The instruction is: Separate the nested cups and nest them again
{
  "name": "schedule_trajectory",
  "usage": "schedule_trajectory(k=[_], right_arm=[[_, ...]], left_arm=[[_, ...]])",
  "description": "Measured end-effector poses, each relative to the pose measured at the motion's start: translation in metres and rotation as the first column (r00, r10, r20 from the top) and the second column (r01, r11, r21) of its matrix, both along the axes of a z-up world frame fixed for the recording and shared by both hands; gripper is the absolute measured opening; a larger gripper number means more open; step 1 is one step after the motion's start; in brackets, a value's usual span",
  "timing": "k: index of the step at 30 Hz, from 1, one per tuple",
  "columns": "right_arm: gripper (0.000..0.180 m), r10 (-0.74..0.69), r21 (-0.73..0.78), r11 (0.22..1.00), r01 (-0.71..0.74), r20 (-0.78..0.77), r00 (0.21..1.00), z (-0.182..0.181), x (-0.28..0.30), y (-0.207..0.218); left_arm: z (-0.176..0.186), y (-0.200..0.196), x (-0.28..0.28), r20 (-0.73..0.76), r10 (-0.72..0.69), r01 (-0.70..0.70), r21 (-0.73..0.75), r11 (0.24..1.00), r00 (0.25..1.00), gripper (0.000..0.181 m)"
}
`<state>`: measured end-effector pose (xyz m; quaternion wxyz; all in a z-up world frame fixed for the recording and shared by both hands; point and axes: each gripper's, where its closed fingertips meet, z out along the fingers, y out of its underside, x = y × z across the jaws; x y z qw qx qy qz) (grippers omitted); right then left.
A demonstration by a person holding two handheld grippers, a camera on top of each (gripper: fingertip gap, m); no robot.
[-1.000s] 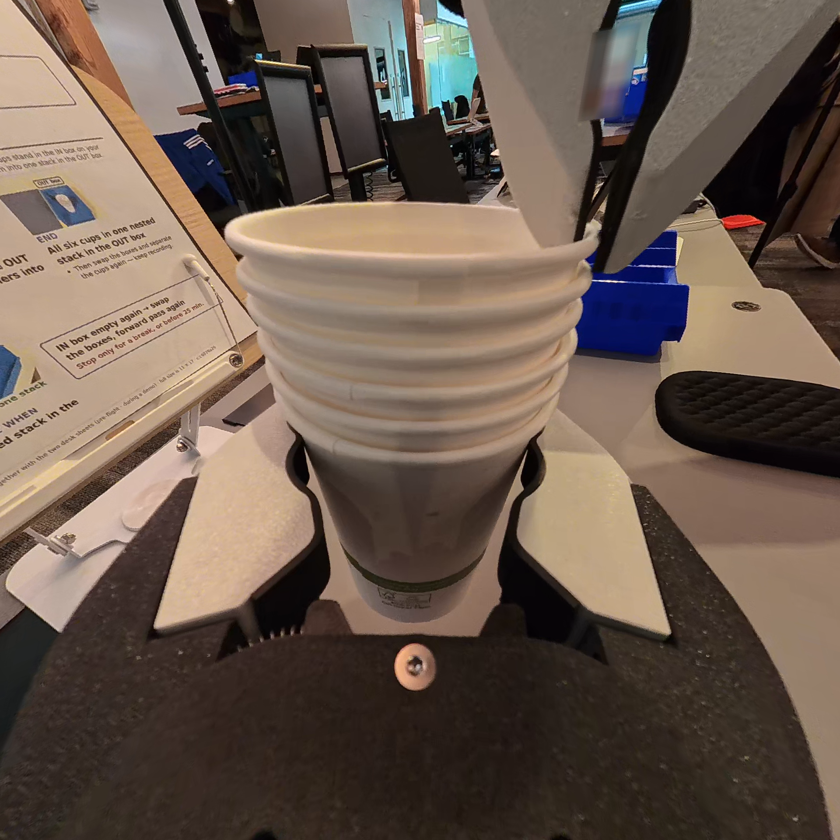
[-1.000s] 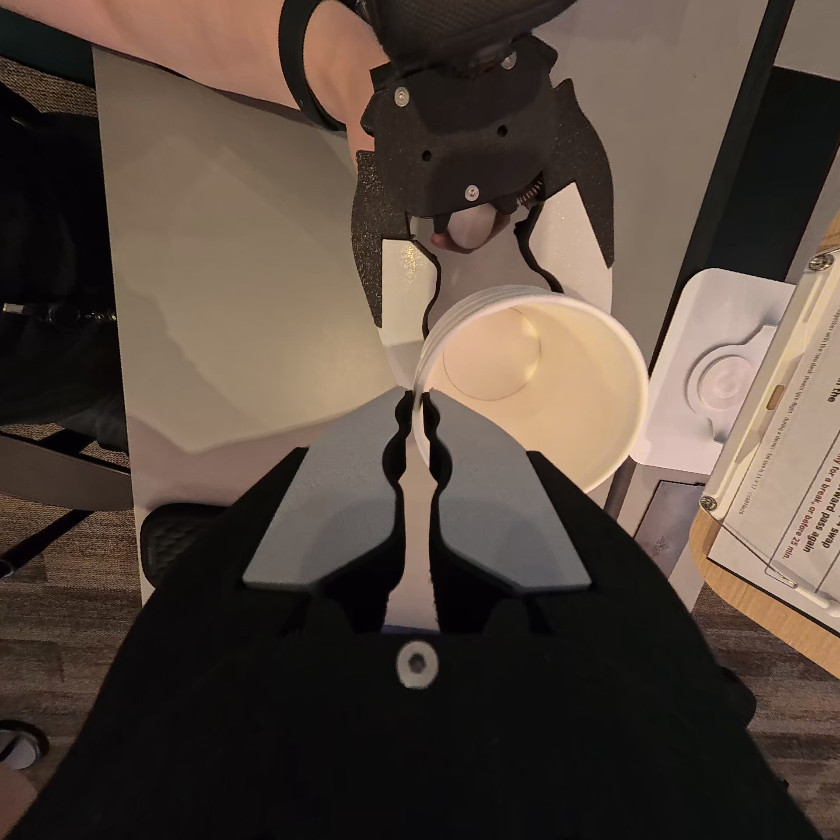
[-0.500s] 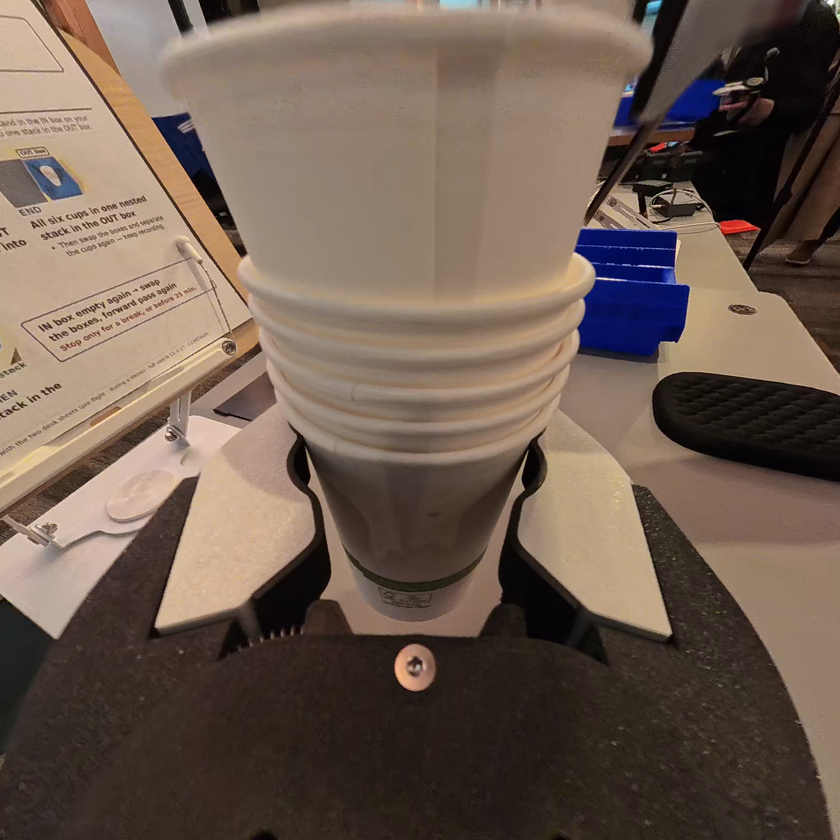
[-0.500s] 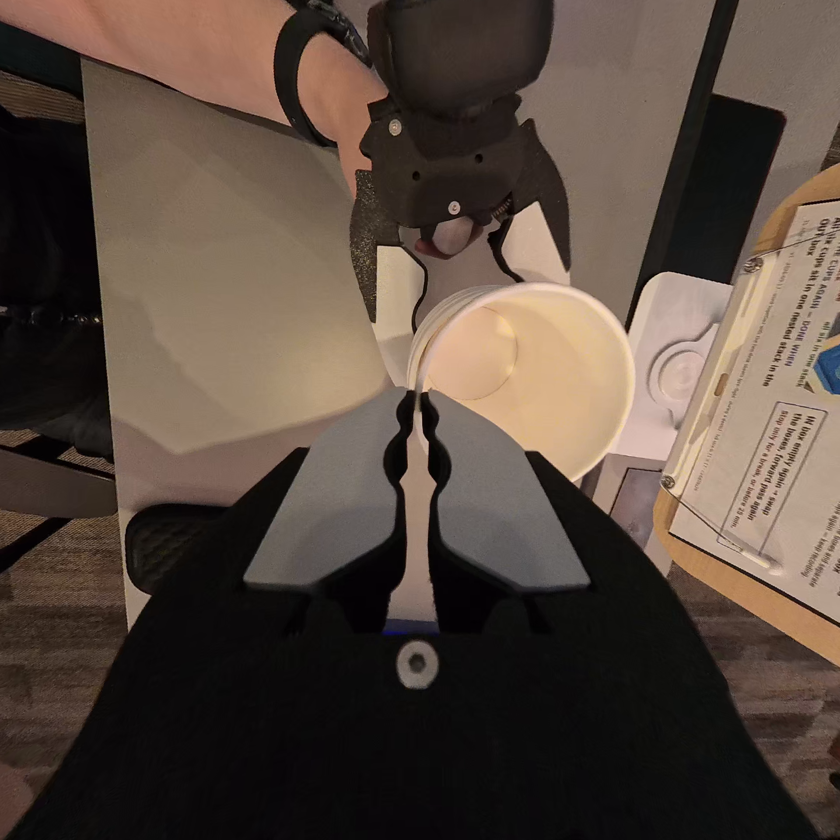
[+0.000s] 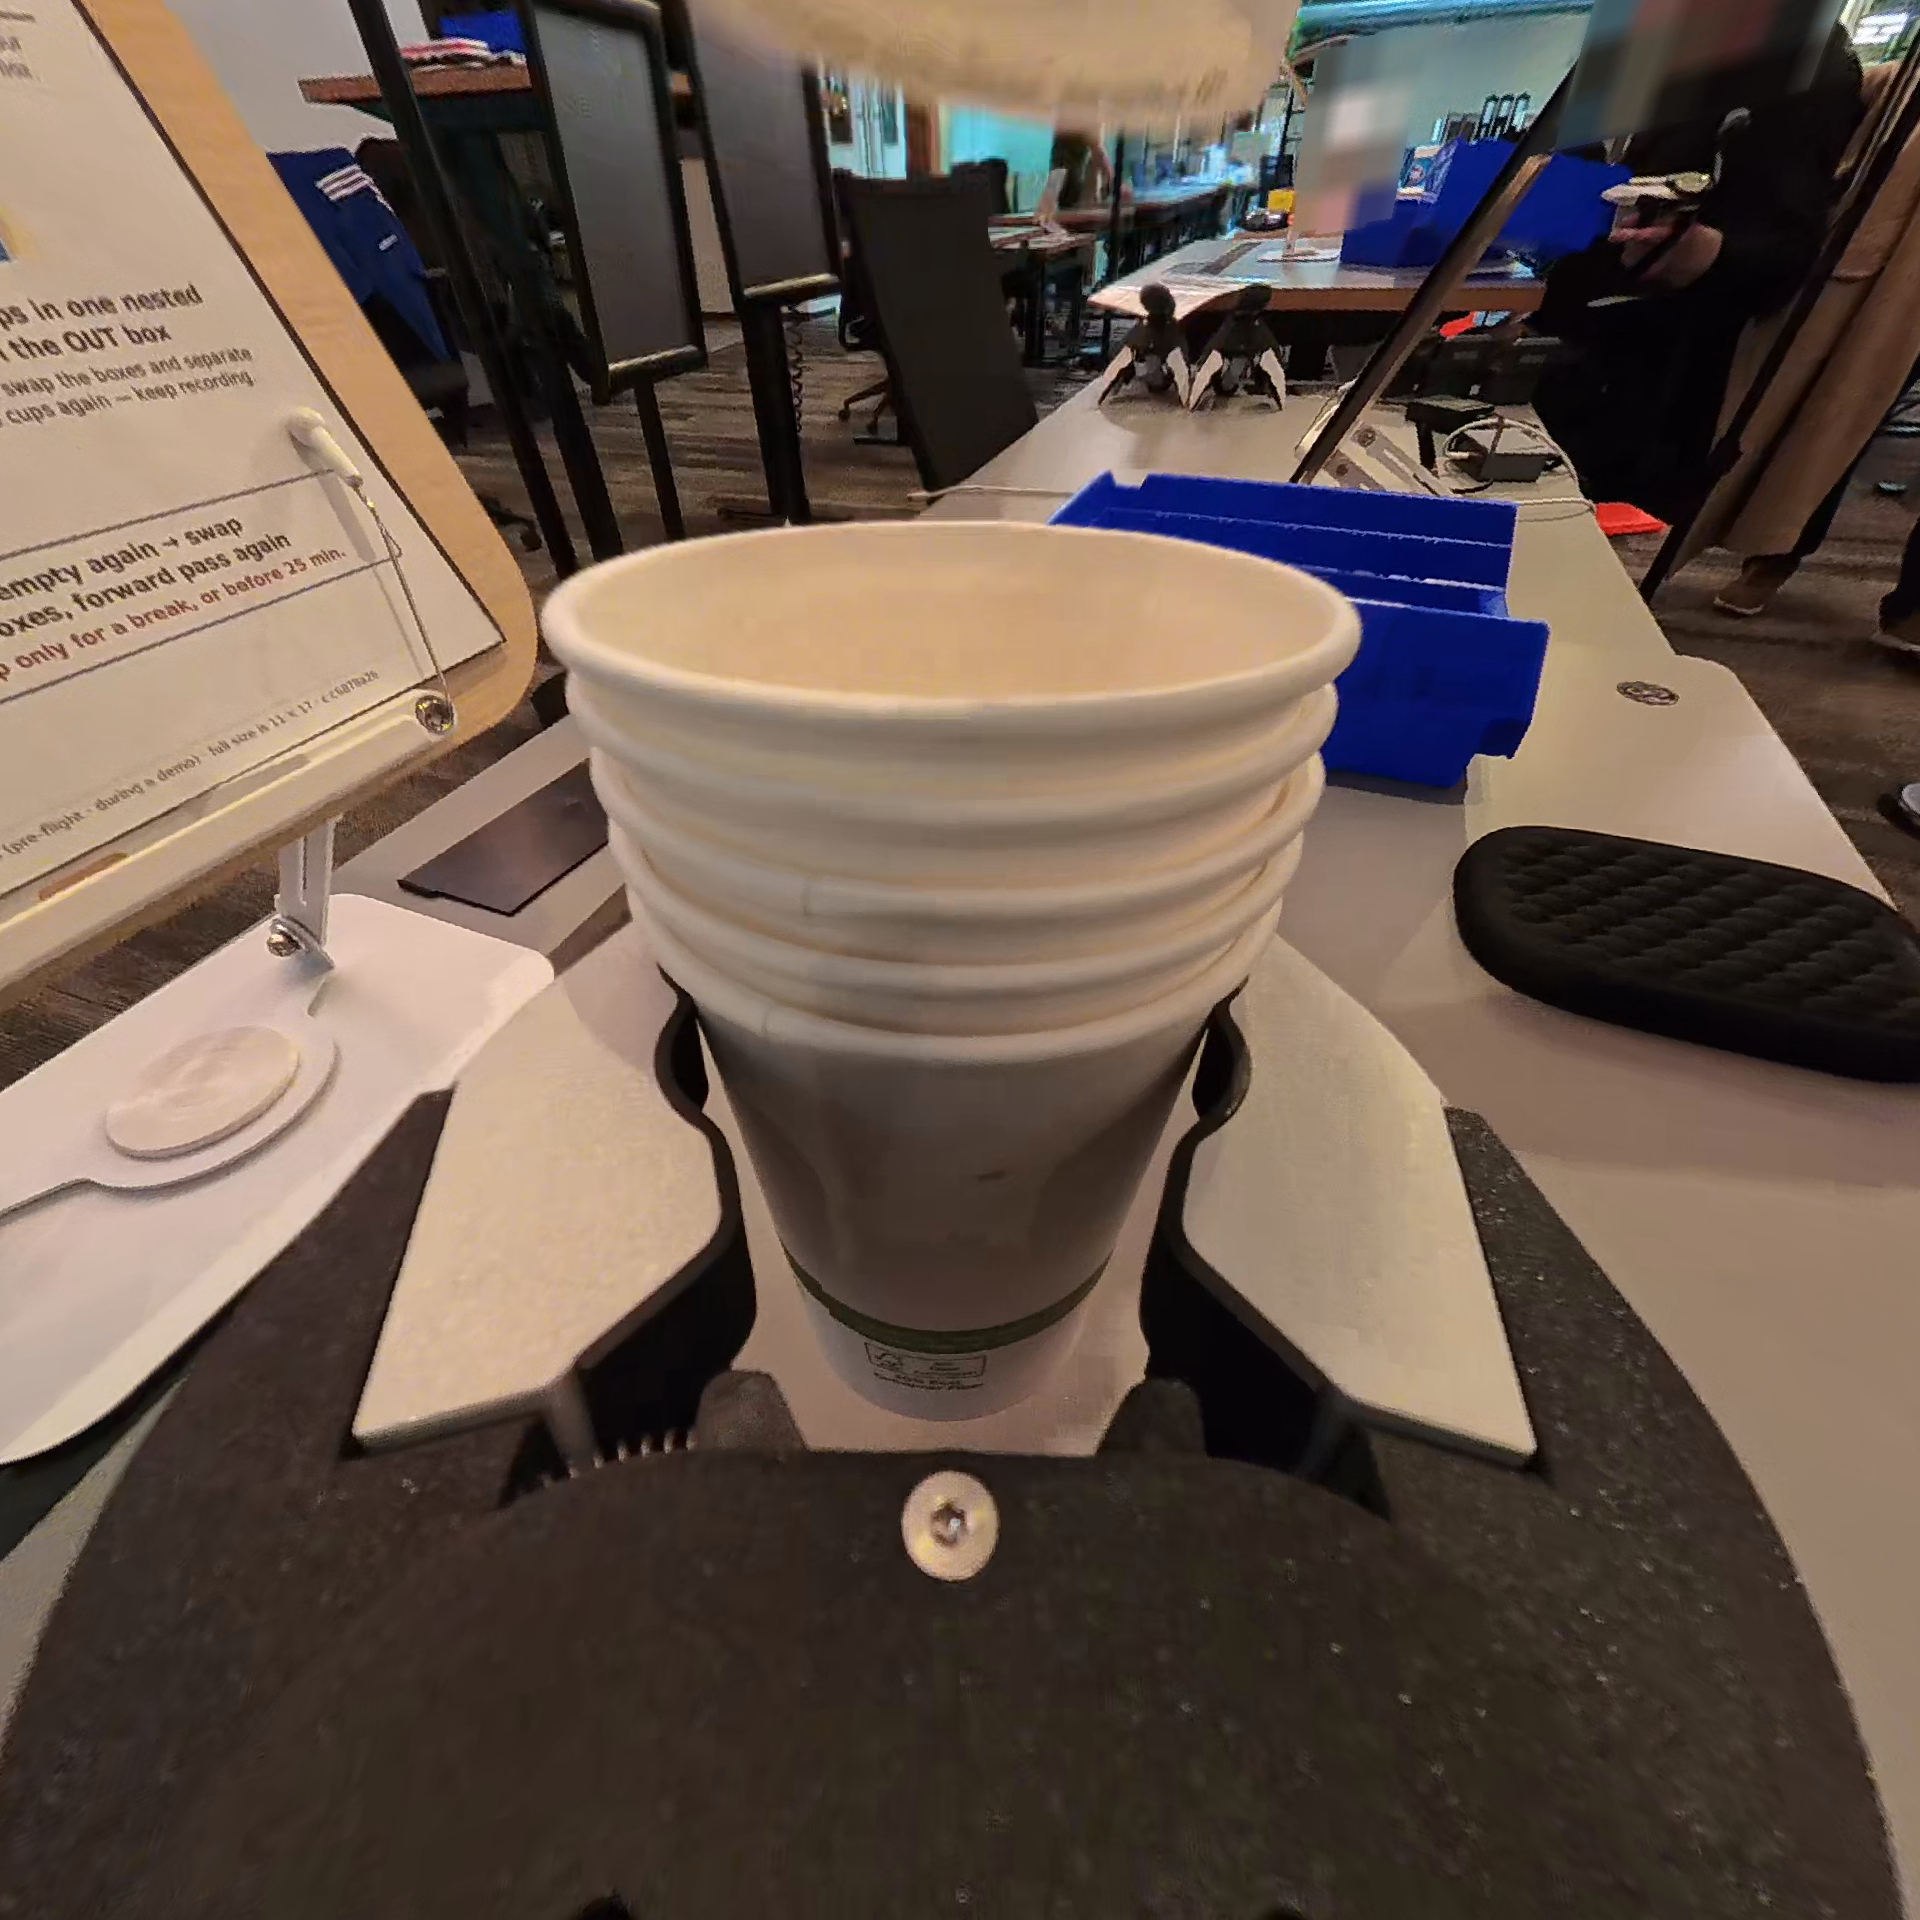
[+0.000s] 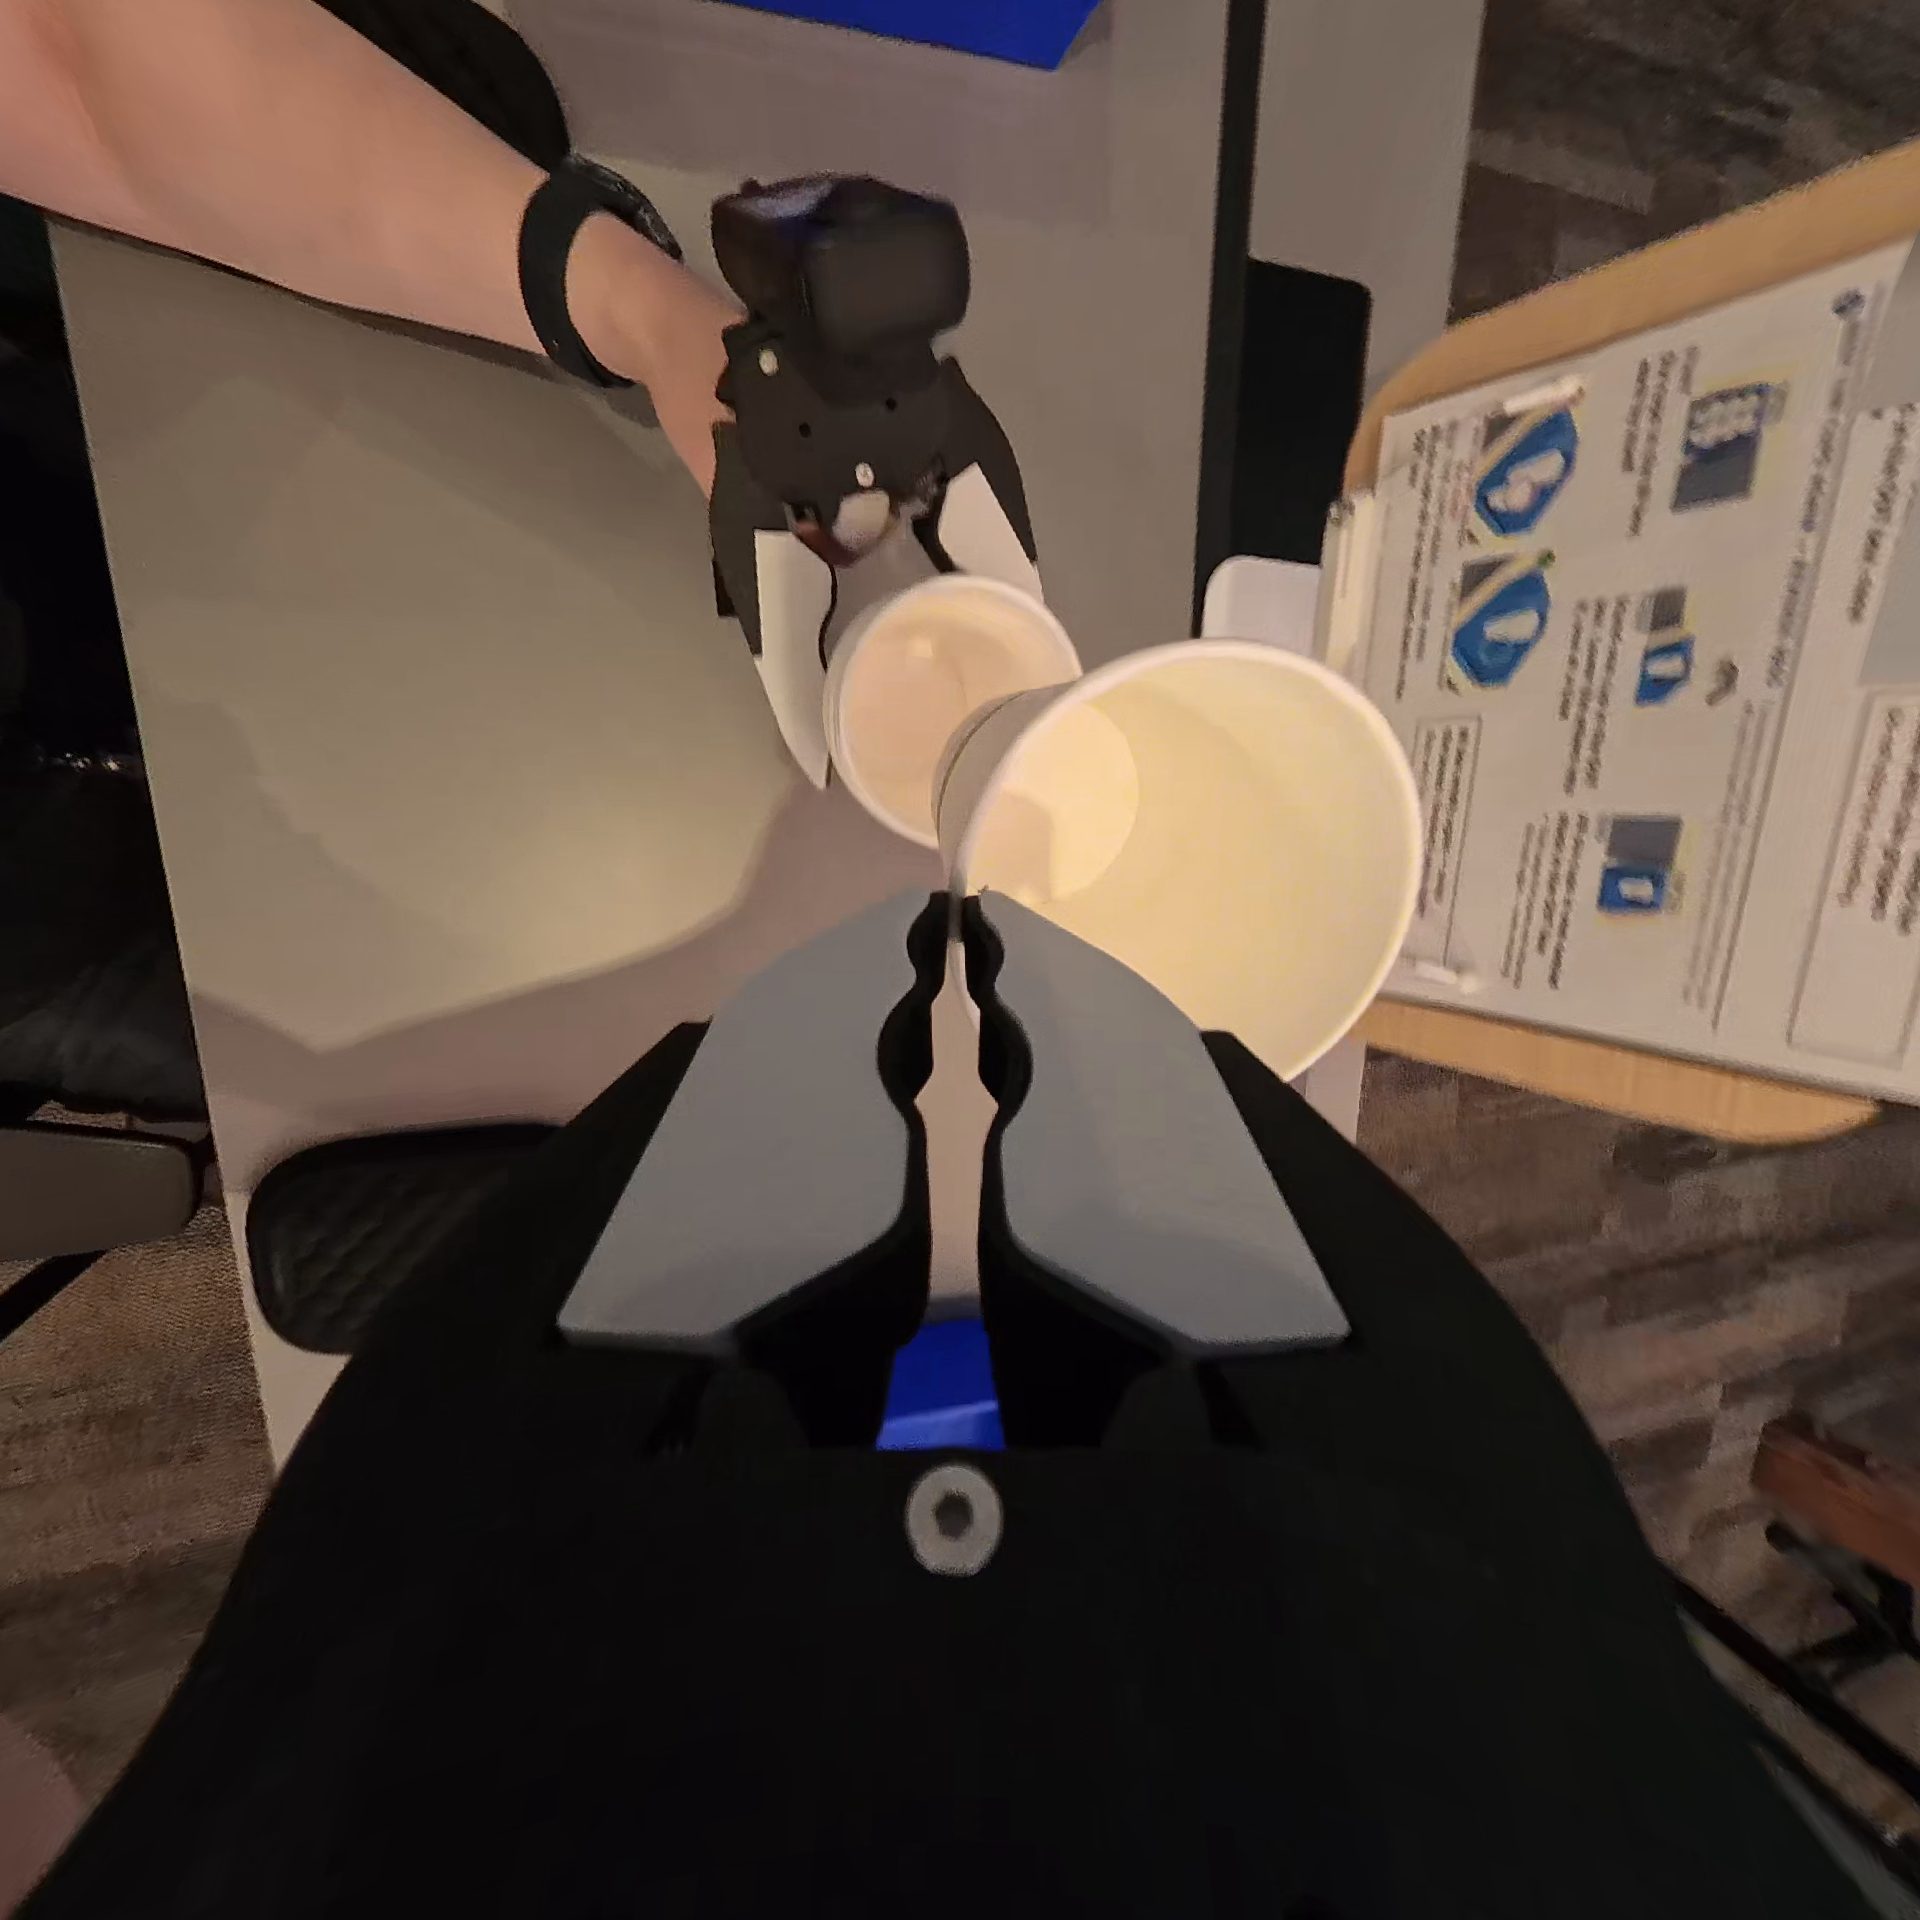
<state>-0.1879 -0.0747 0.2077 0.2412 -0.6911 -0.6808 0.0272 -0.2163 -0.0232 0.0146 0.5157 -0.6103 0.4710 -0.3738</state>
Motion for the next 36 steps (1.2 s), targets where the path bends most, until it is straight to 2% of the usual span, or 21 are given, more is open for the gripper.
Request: schedule_trajectory(k=[4,7,12,17,22,27,36], right_arm=[[0.002,-0.163,0.026,0.986,0.163,0.018,0.986,0.013,0.074,-0.006],[0.002,-0.340,0.028,0.940,0.339,0.029,0.940,0.008,0.152,-0.004],[0.002,-0.574,0.020,0.819,0.574,0.067,0.816,-0.031,0.269,-0.001],[0.002,-0.687,-0.013,0.722,0.692,0.102,0.719,-0.084,0.339,0.007],[0.002,-0.721,-0.042,0.675,0.737,0.177,0.670,-0.145,0.376,0.016],[0.002,-0.727,-0.096,0.662,0.744,0.161,0.667,-0.196,0.385,0.028],[0.002,-0.676,-0.145,0.700,0.699,0.183,0.714,-0.248,0.374,0.037]], left_arm=[[-0.004,0.003,-0.002,-0.005,0.000,0.000,-0.022,1.000,1.000,0.093],[-0.002,0.002,-0.002,0.001,-0.004,0.004,-0.025,1.000,1.000,0.093],[0.007,-0.002,-0.001,0.024,-0.016,0.016,-0.019,1.000,1.000,0.093],[0.015,-0.003,-0.003,0.046,-0.018,0.019,-0.017,1.000,0.999,0.093],[0.018,-0.002,-0.007,0.055,-0.015,0.016,-0.014,1.000,0.998,0.093],[0.020,-0.003,-0.007,0.059,-0.019,0.020,-0.011,1.000,0.998,0.093],[0.022,-0.005,-0.006,0.061,-0.027,0.027,-0.008,1.000,0.998,0.093]])
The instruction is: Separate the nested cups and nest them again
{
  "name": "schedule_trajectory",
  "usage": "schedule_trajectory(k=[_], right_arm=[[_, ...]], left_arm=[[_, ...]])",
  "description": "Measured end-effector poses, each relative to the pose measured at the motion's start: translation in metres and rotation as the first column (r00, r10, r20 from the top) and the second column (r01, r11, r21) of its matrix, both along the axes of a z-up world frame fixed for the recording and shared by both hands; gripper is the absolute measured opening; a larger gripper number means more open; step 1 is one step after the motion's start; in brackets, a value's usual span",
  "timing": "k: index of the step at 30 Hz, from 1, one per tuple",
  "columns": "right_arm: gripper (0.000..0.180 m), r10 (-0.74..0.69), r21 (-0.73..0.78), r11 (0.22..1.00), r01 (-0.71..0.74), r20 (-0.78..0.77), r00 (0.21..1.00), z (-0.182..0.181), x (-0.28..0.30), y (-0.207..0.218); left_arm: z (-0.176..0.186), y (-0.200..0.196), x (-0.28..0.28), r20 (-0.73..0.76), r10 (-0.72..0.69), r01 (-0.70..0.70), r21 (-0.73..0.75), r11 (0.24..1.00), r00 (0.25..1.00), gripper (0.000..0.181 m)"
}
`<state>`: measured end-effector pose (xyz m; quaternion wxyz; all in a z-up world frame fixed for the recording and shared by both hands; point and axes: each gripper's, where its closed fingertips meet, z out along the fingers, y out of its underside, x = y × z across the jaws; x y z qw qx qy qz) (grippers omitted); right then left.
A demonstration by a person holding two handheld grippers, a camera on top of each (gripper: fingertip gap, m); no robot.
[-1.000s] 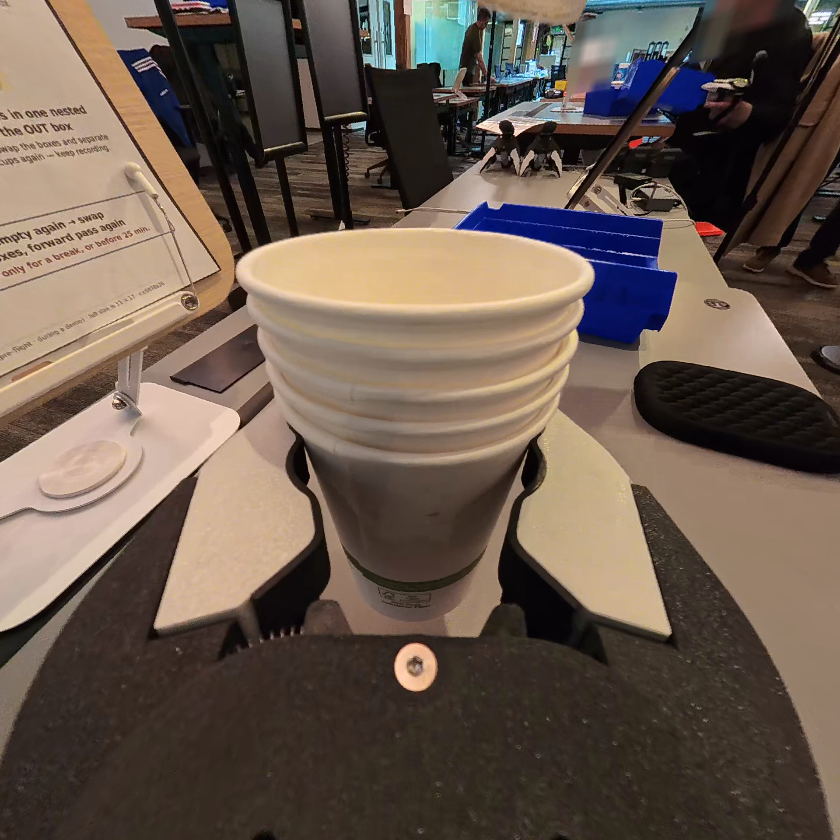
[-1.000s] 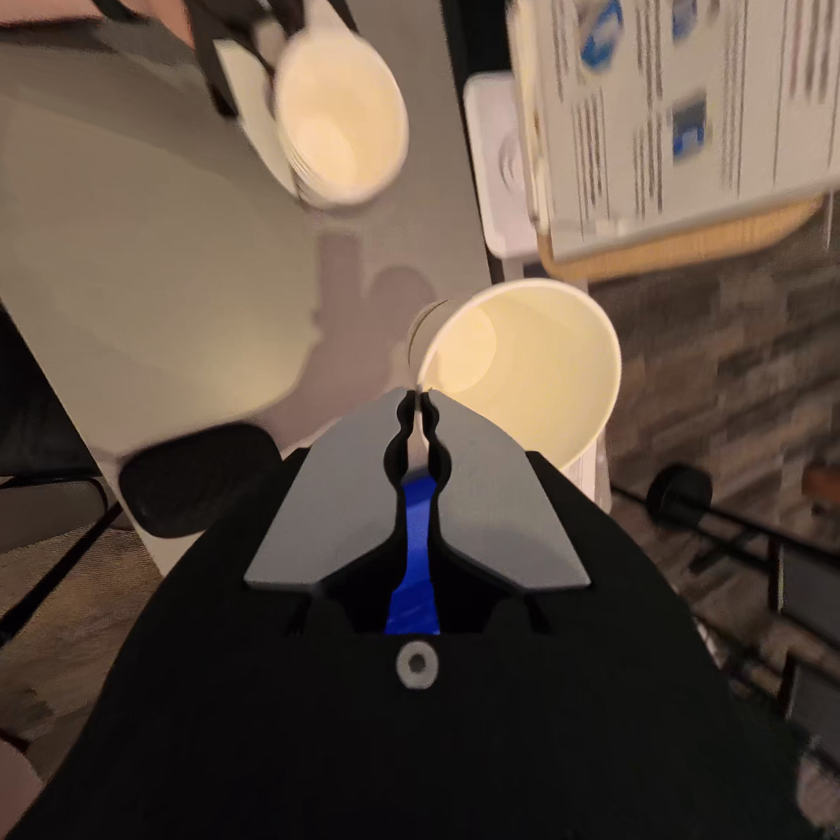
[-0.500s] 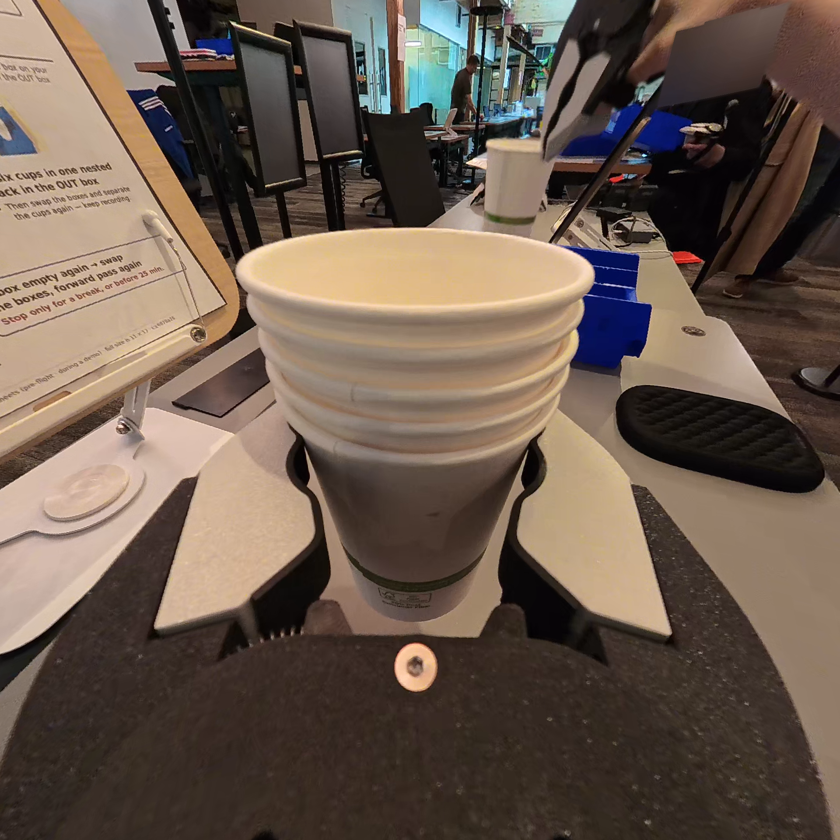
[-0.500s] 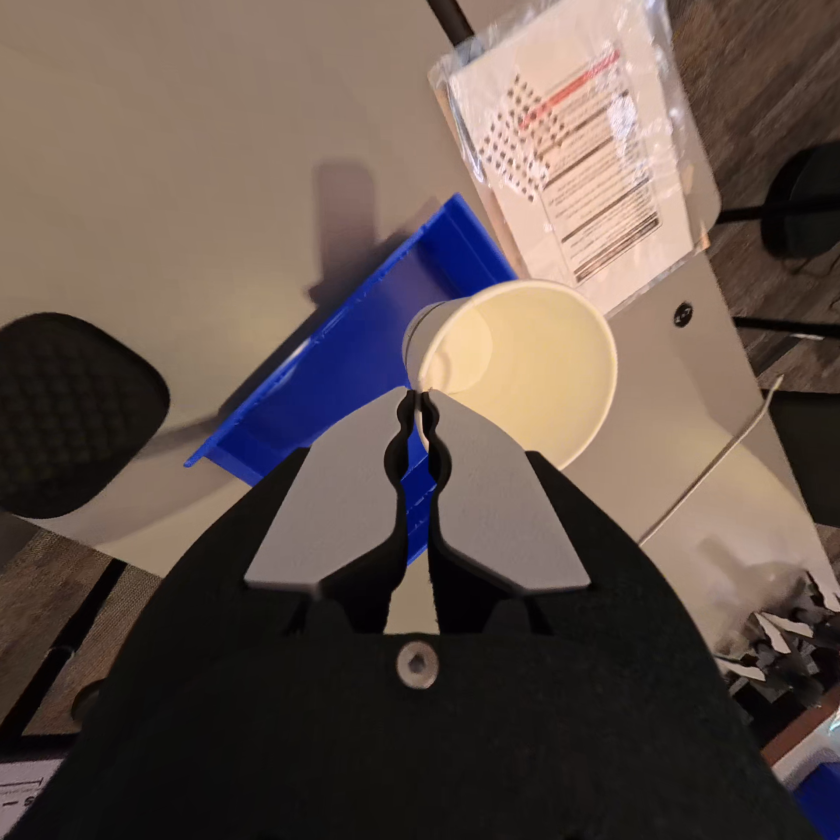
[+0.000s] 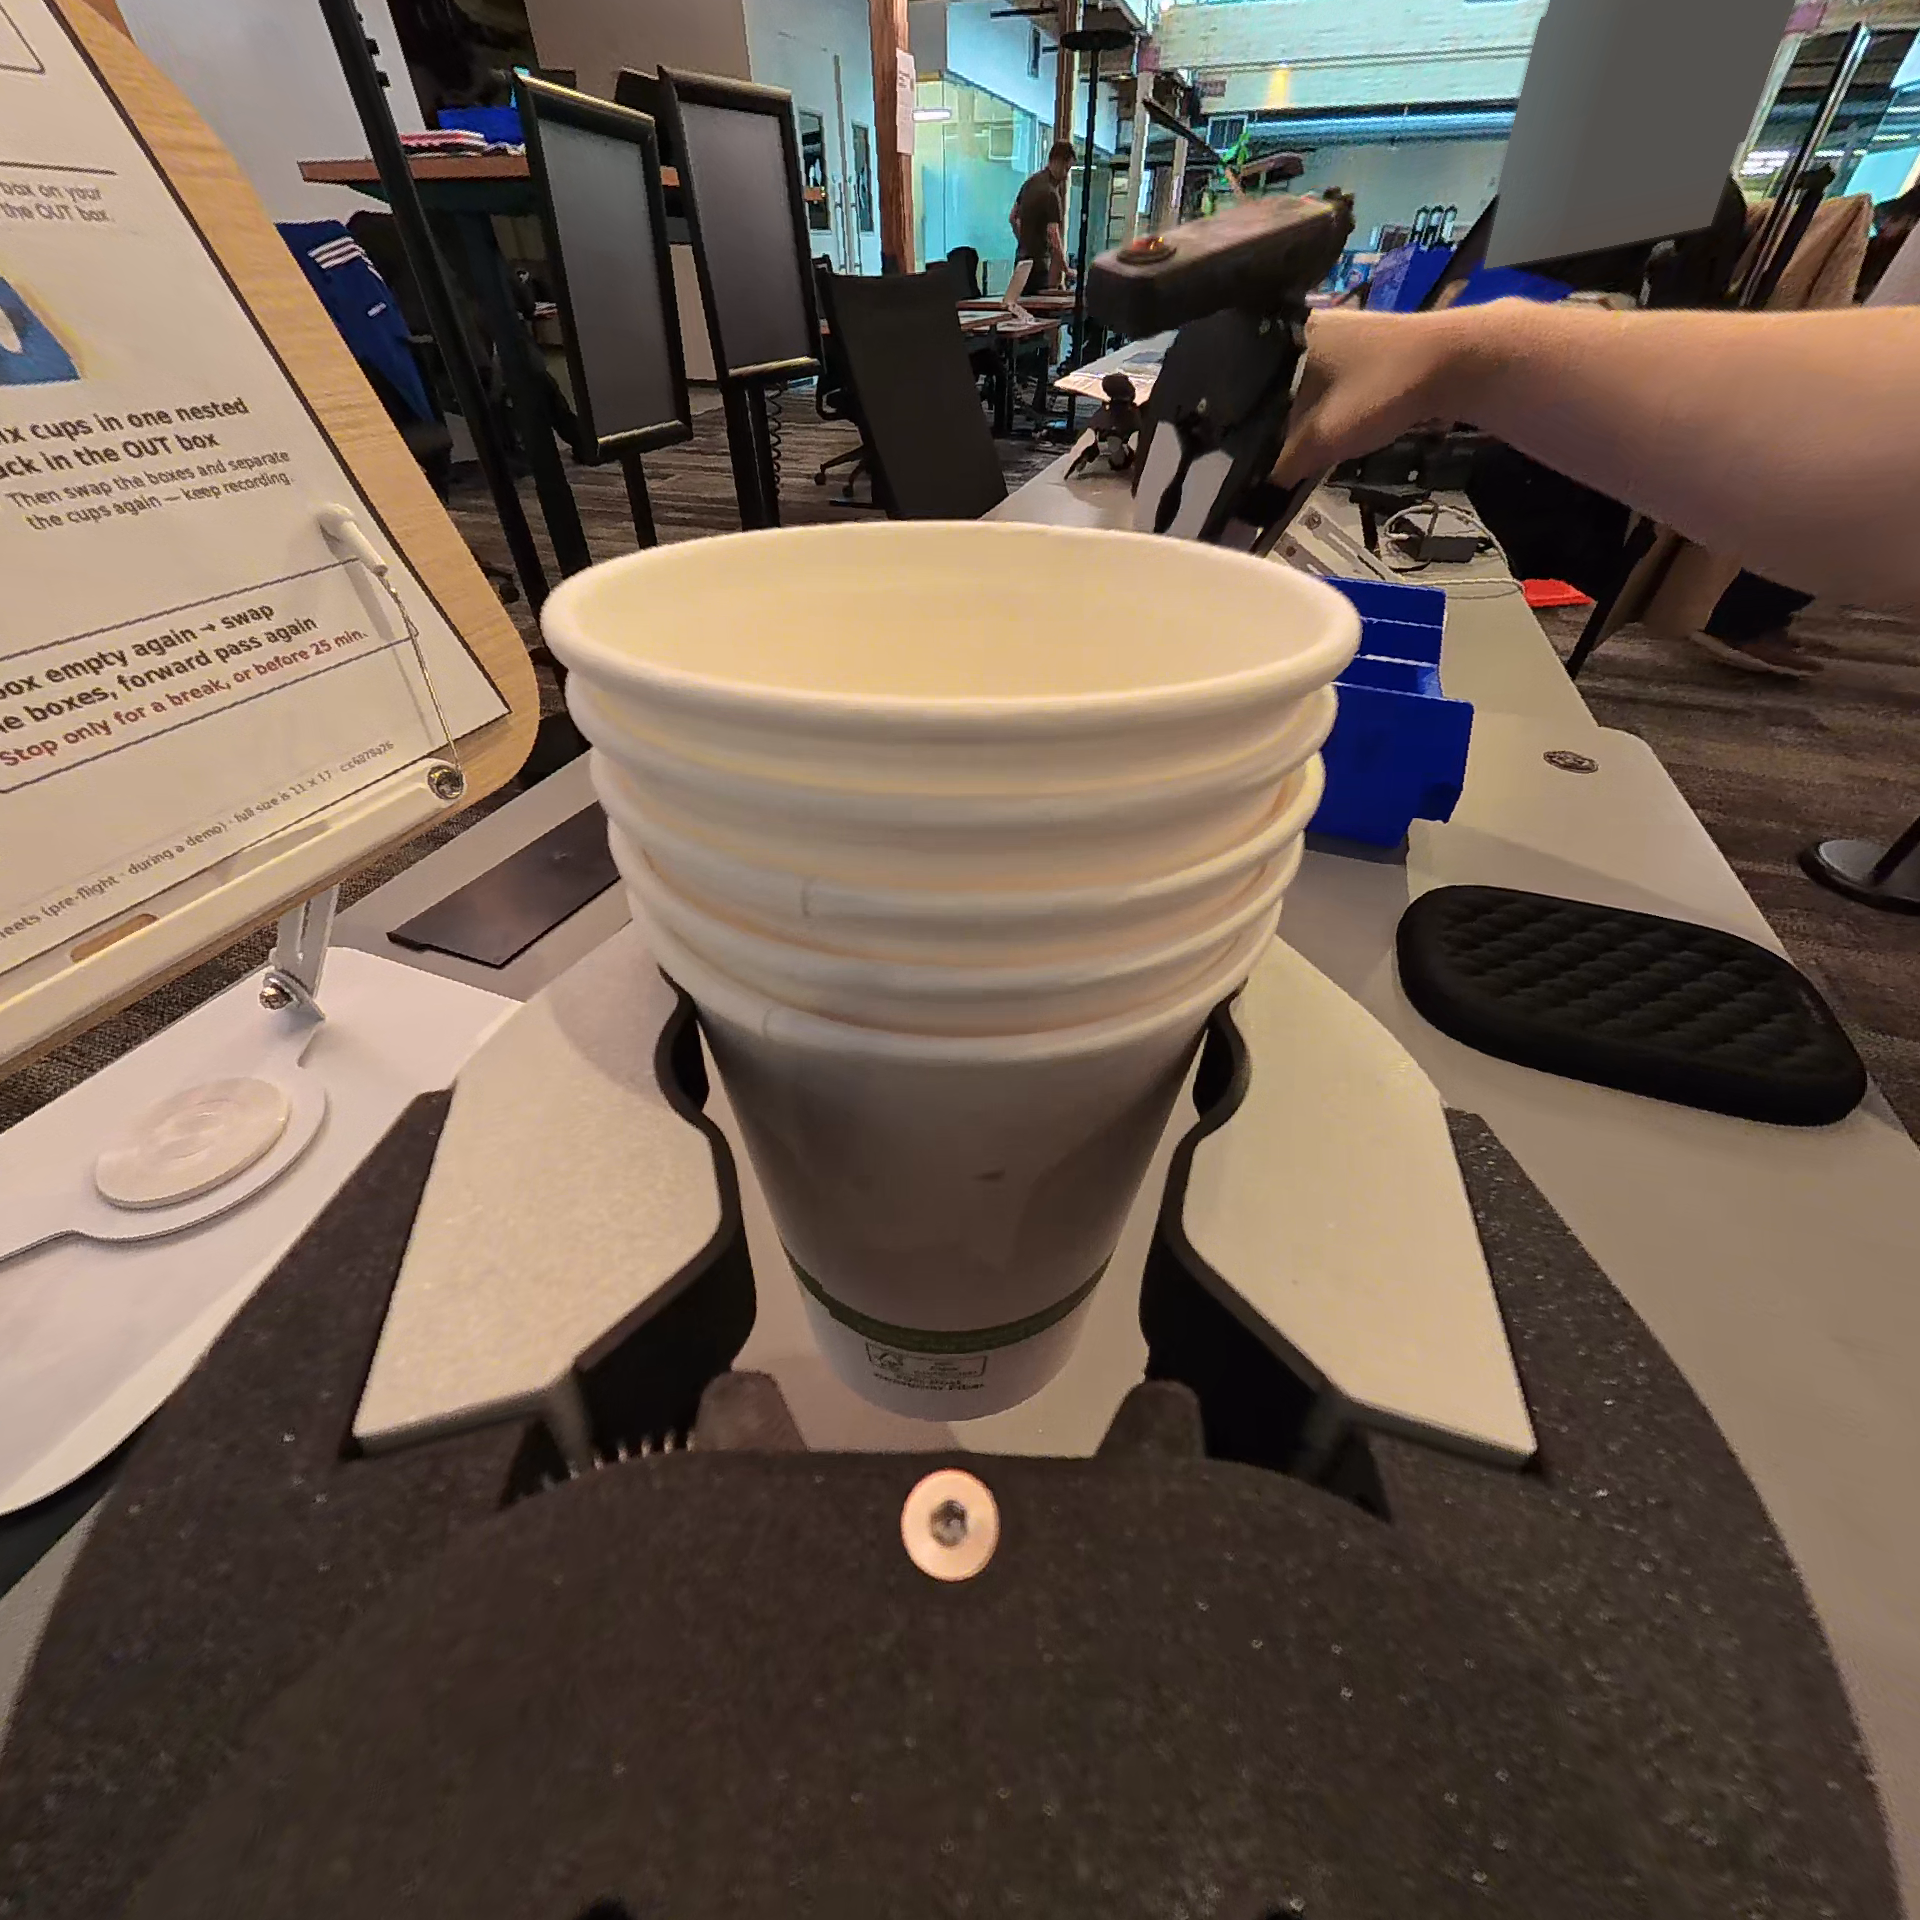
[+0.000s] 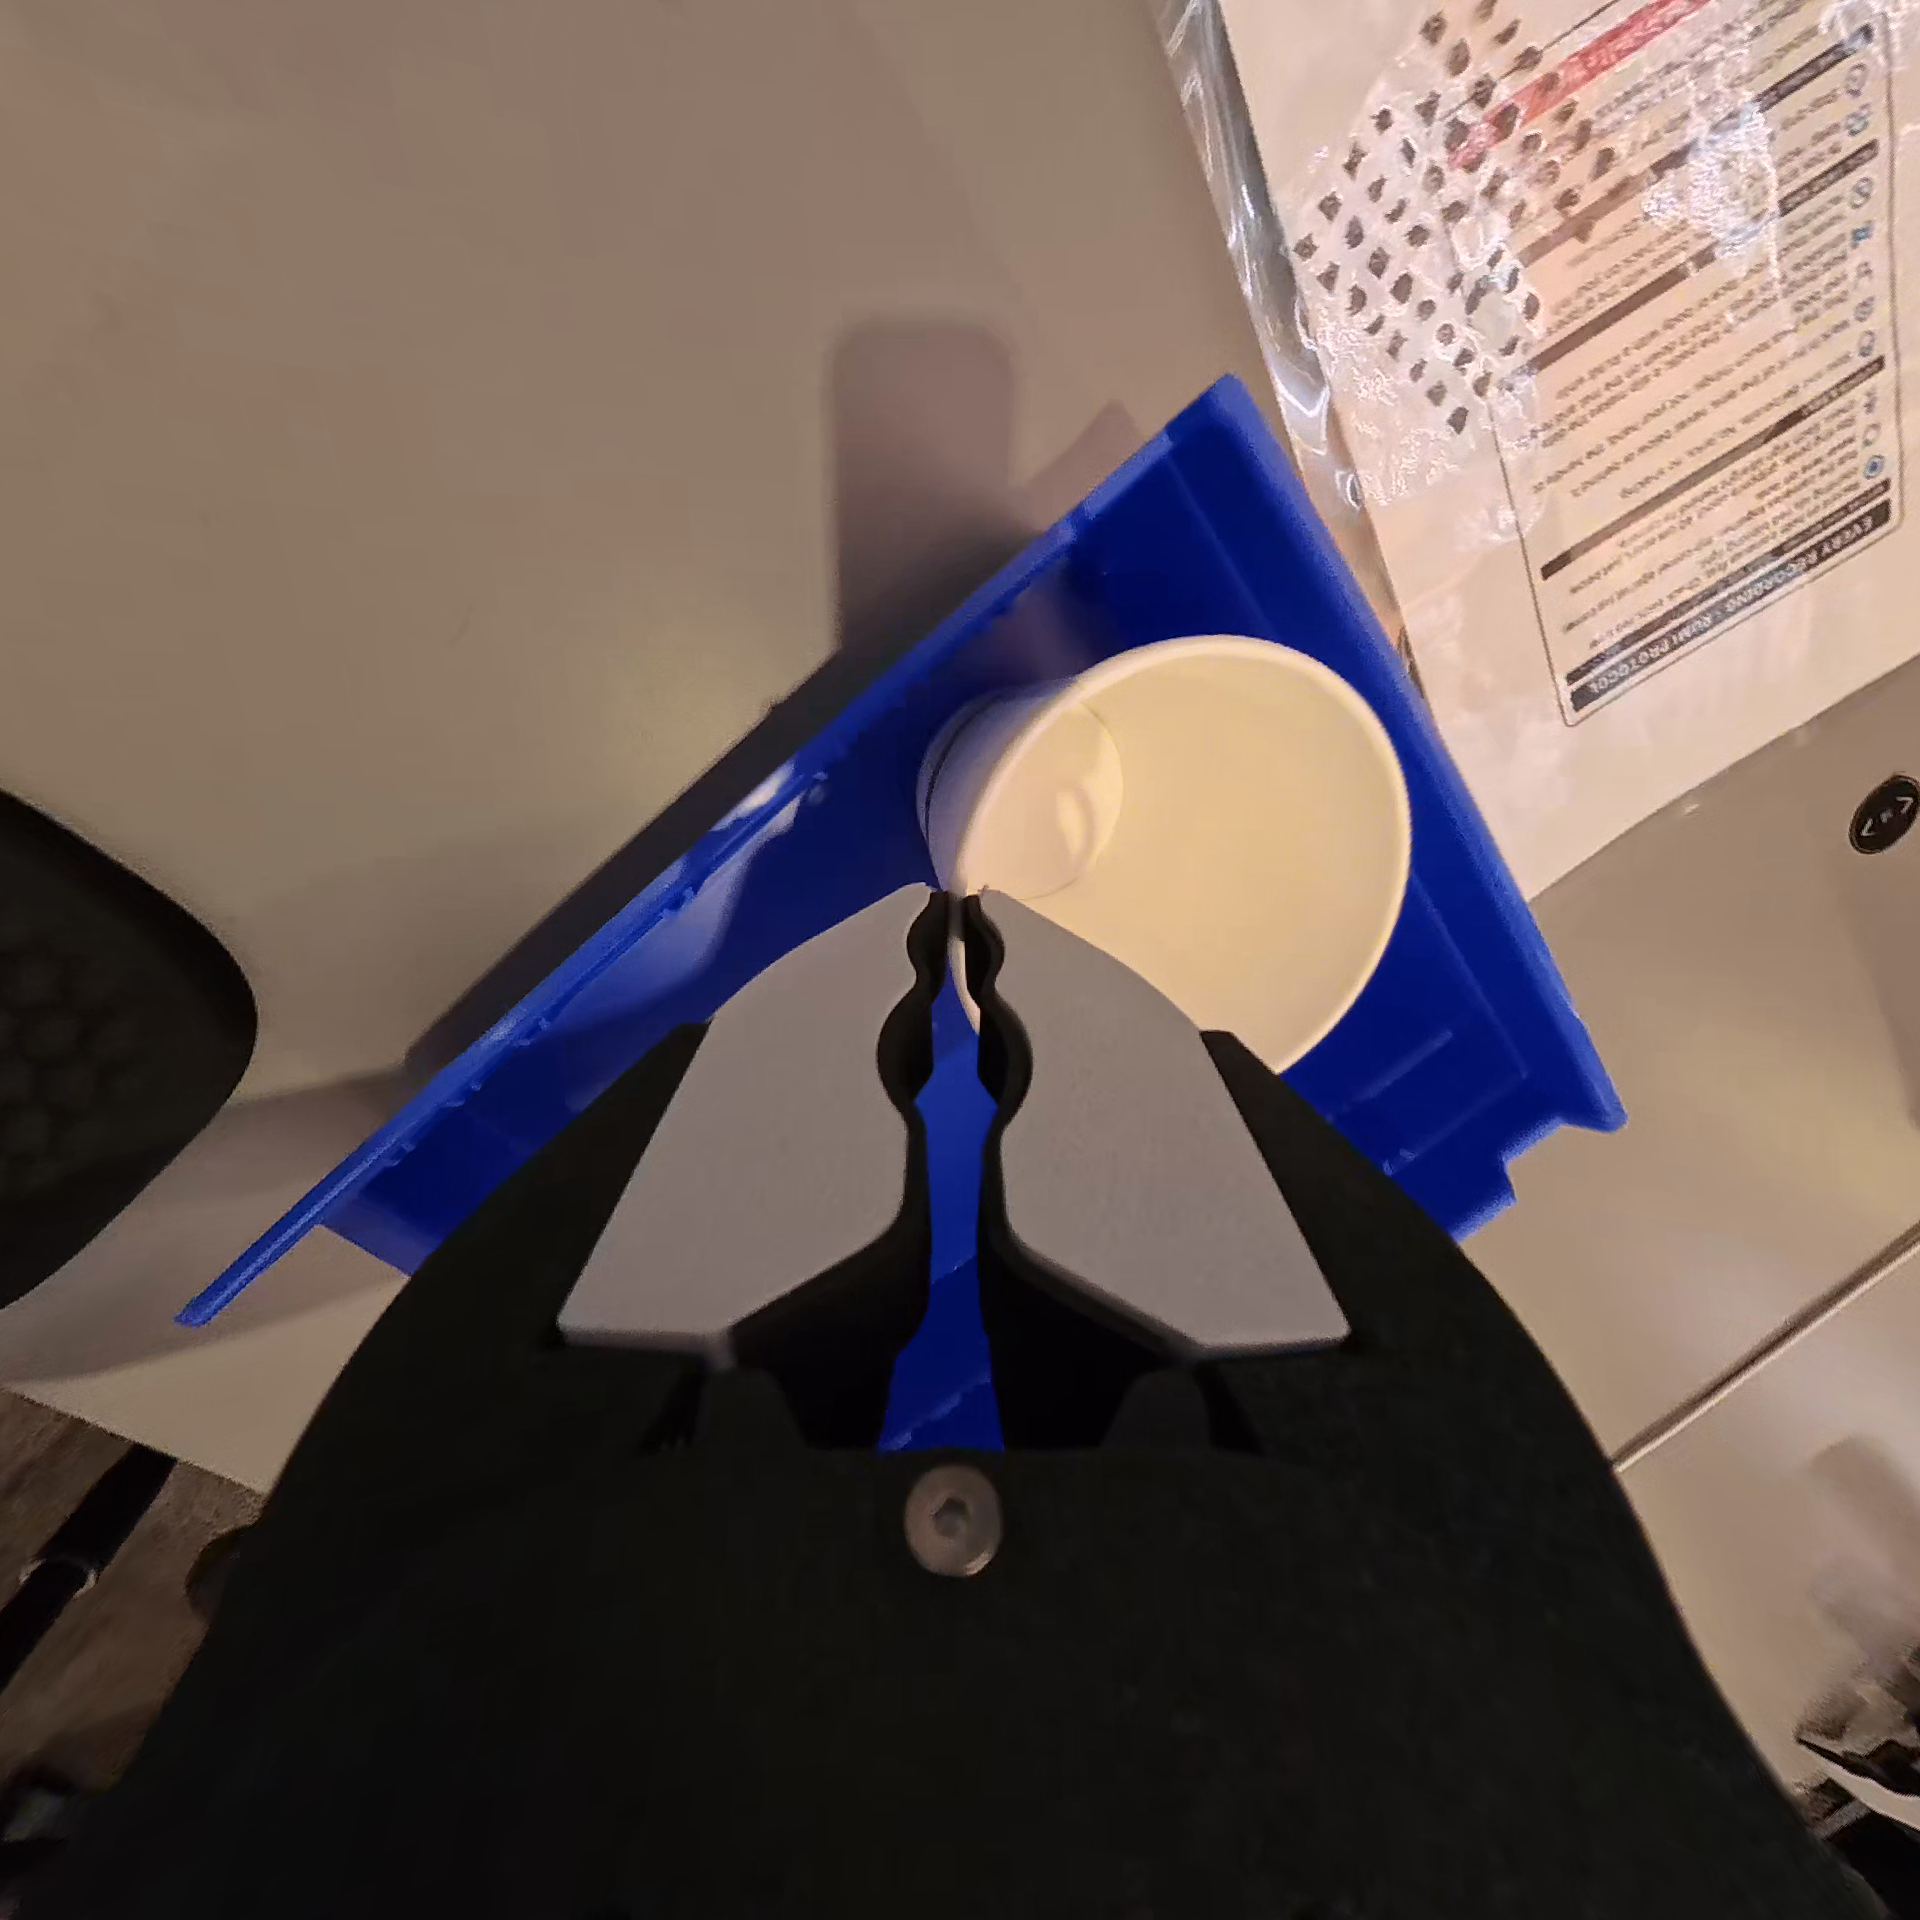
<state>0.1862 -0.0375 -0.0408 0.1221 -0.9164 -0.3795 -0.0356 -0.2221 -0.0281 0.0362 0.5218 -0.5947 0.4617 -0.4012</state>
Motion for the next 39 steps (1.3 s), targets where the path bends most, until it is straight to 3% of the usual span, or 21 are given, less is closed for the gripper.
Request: schedule_trajectory(k=[18,21,24,27,32,35,39], right_arm=[[0.003,0.036,0.012,0.999,-0.036,-0.019,0.999,-0.015,-0.009,0.004],[0.022,0.016,0.018,1.000,-0.016,0.009,1.000,-0.013,-0.004,0.003],[0.023,0.025,0.048,0.998,-0.026,0.023,0.999,0.004,-0.005,0.002],[0.024,0.072,0.110,0.991,-0.080,0.080,0.994,0.044,-0.022,0.006],[0.029,0.318,0.231,0.911,-0.342,0.136,0.938,0.121,-0.137,0.012],[0.027,0.553,0.275,0.794,-0.542,0.045,0.832,0.144,-0.246,-0.008],[0.030,0.725,0.319,0.666,-0.674,-0.062,0.686,0.161,-0.350,-0.034]], left_arm=[[0.001,-0.008,0.005,-0.009,-0.026,0.026,0.008,1.000,1.000,0.093],[0.002,-0.009,0.006,-0.007,-0.029,0.029,0.007,1.000,1.000,0.093],[0.004,-0.010,0.006,-0.003,-0.029,0.029,0.011,1.000,1.000,0.093],[0.006,-0.010,0.006,0.005,-0.029,0.029,0.015,0.999,1.000,0.093],[0.011,-0.012,0.007,0.024,-0.035,0.035,0.015,0.999,0.999,0.093],[0.011,-0.012,0.006,0.028,-0.032,0.031,0.015,0.999,0.999,0.093],[0.009,-0.012,0.006,0.027,-0.031,0.031,0.008,0.999,0.999,0.093]])
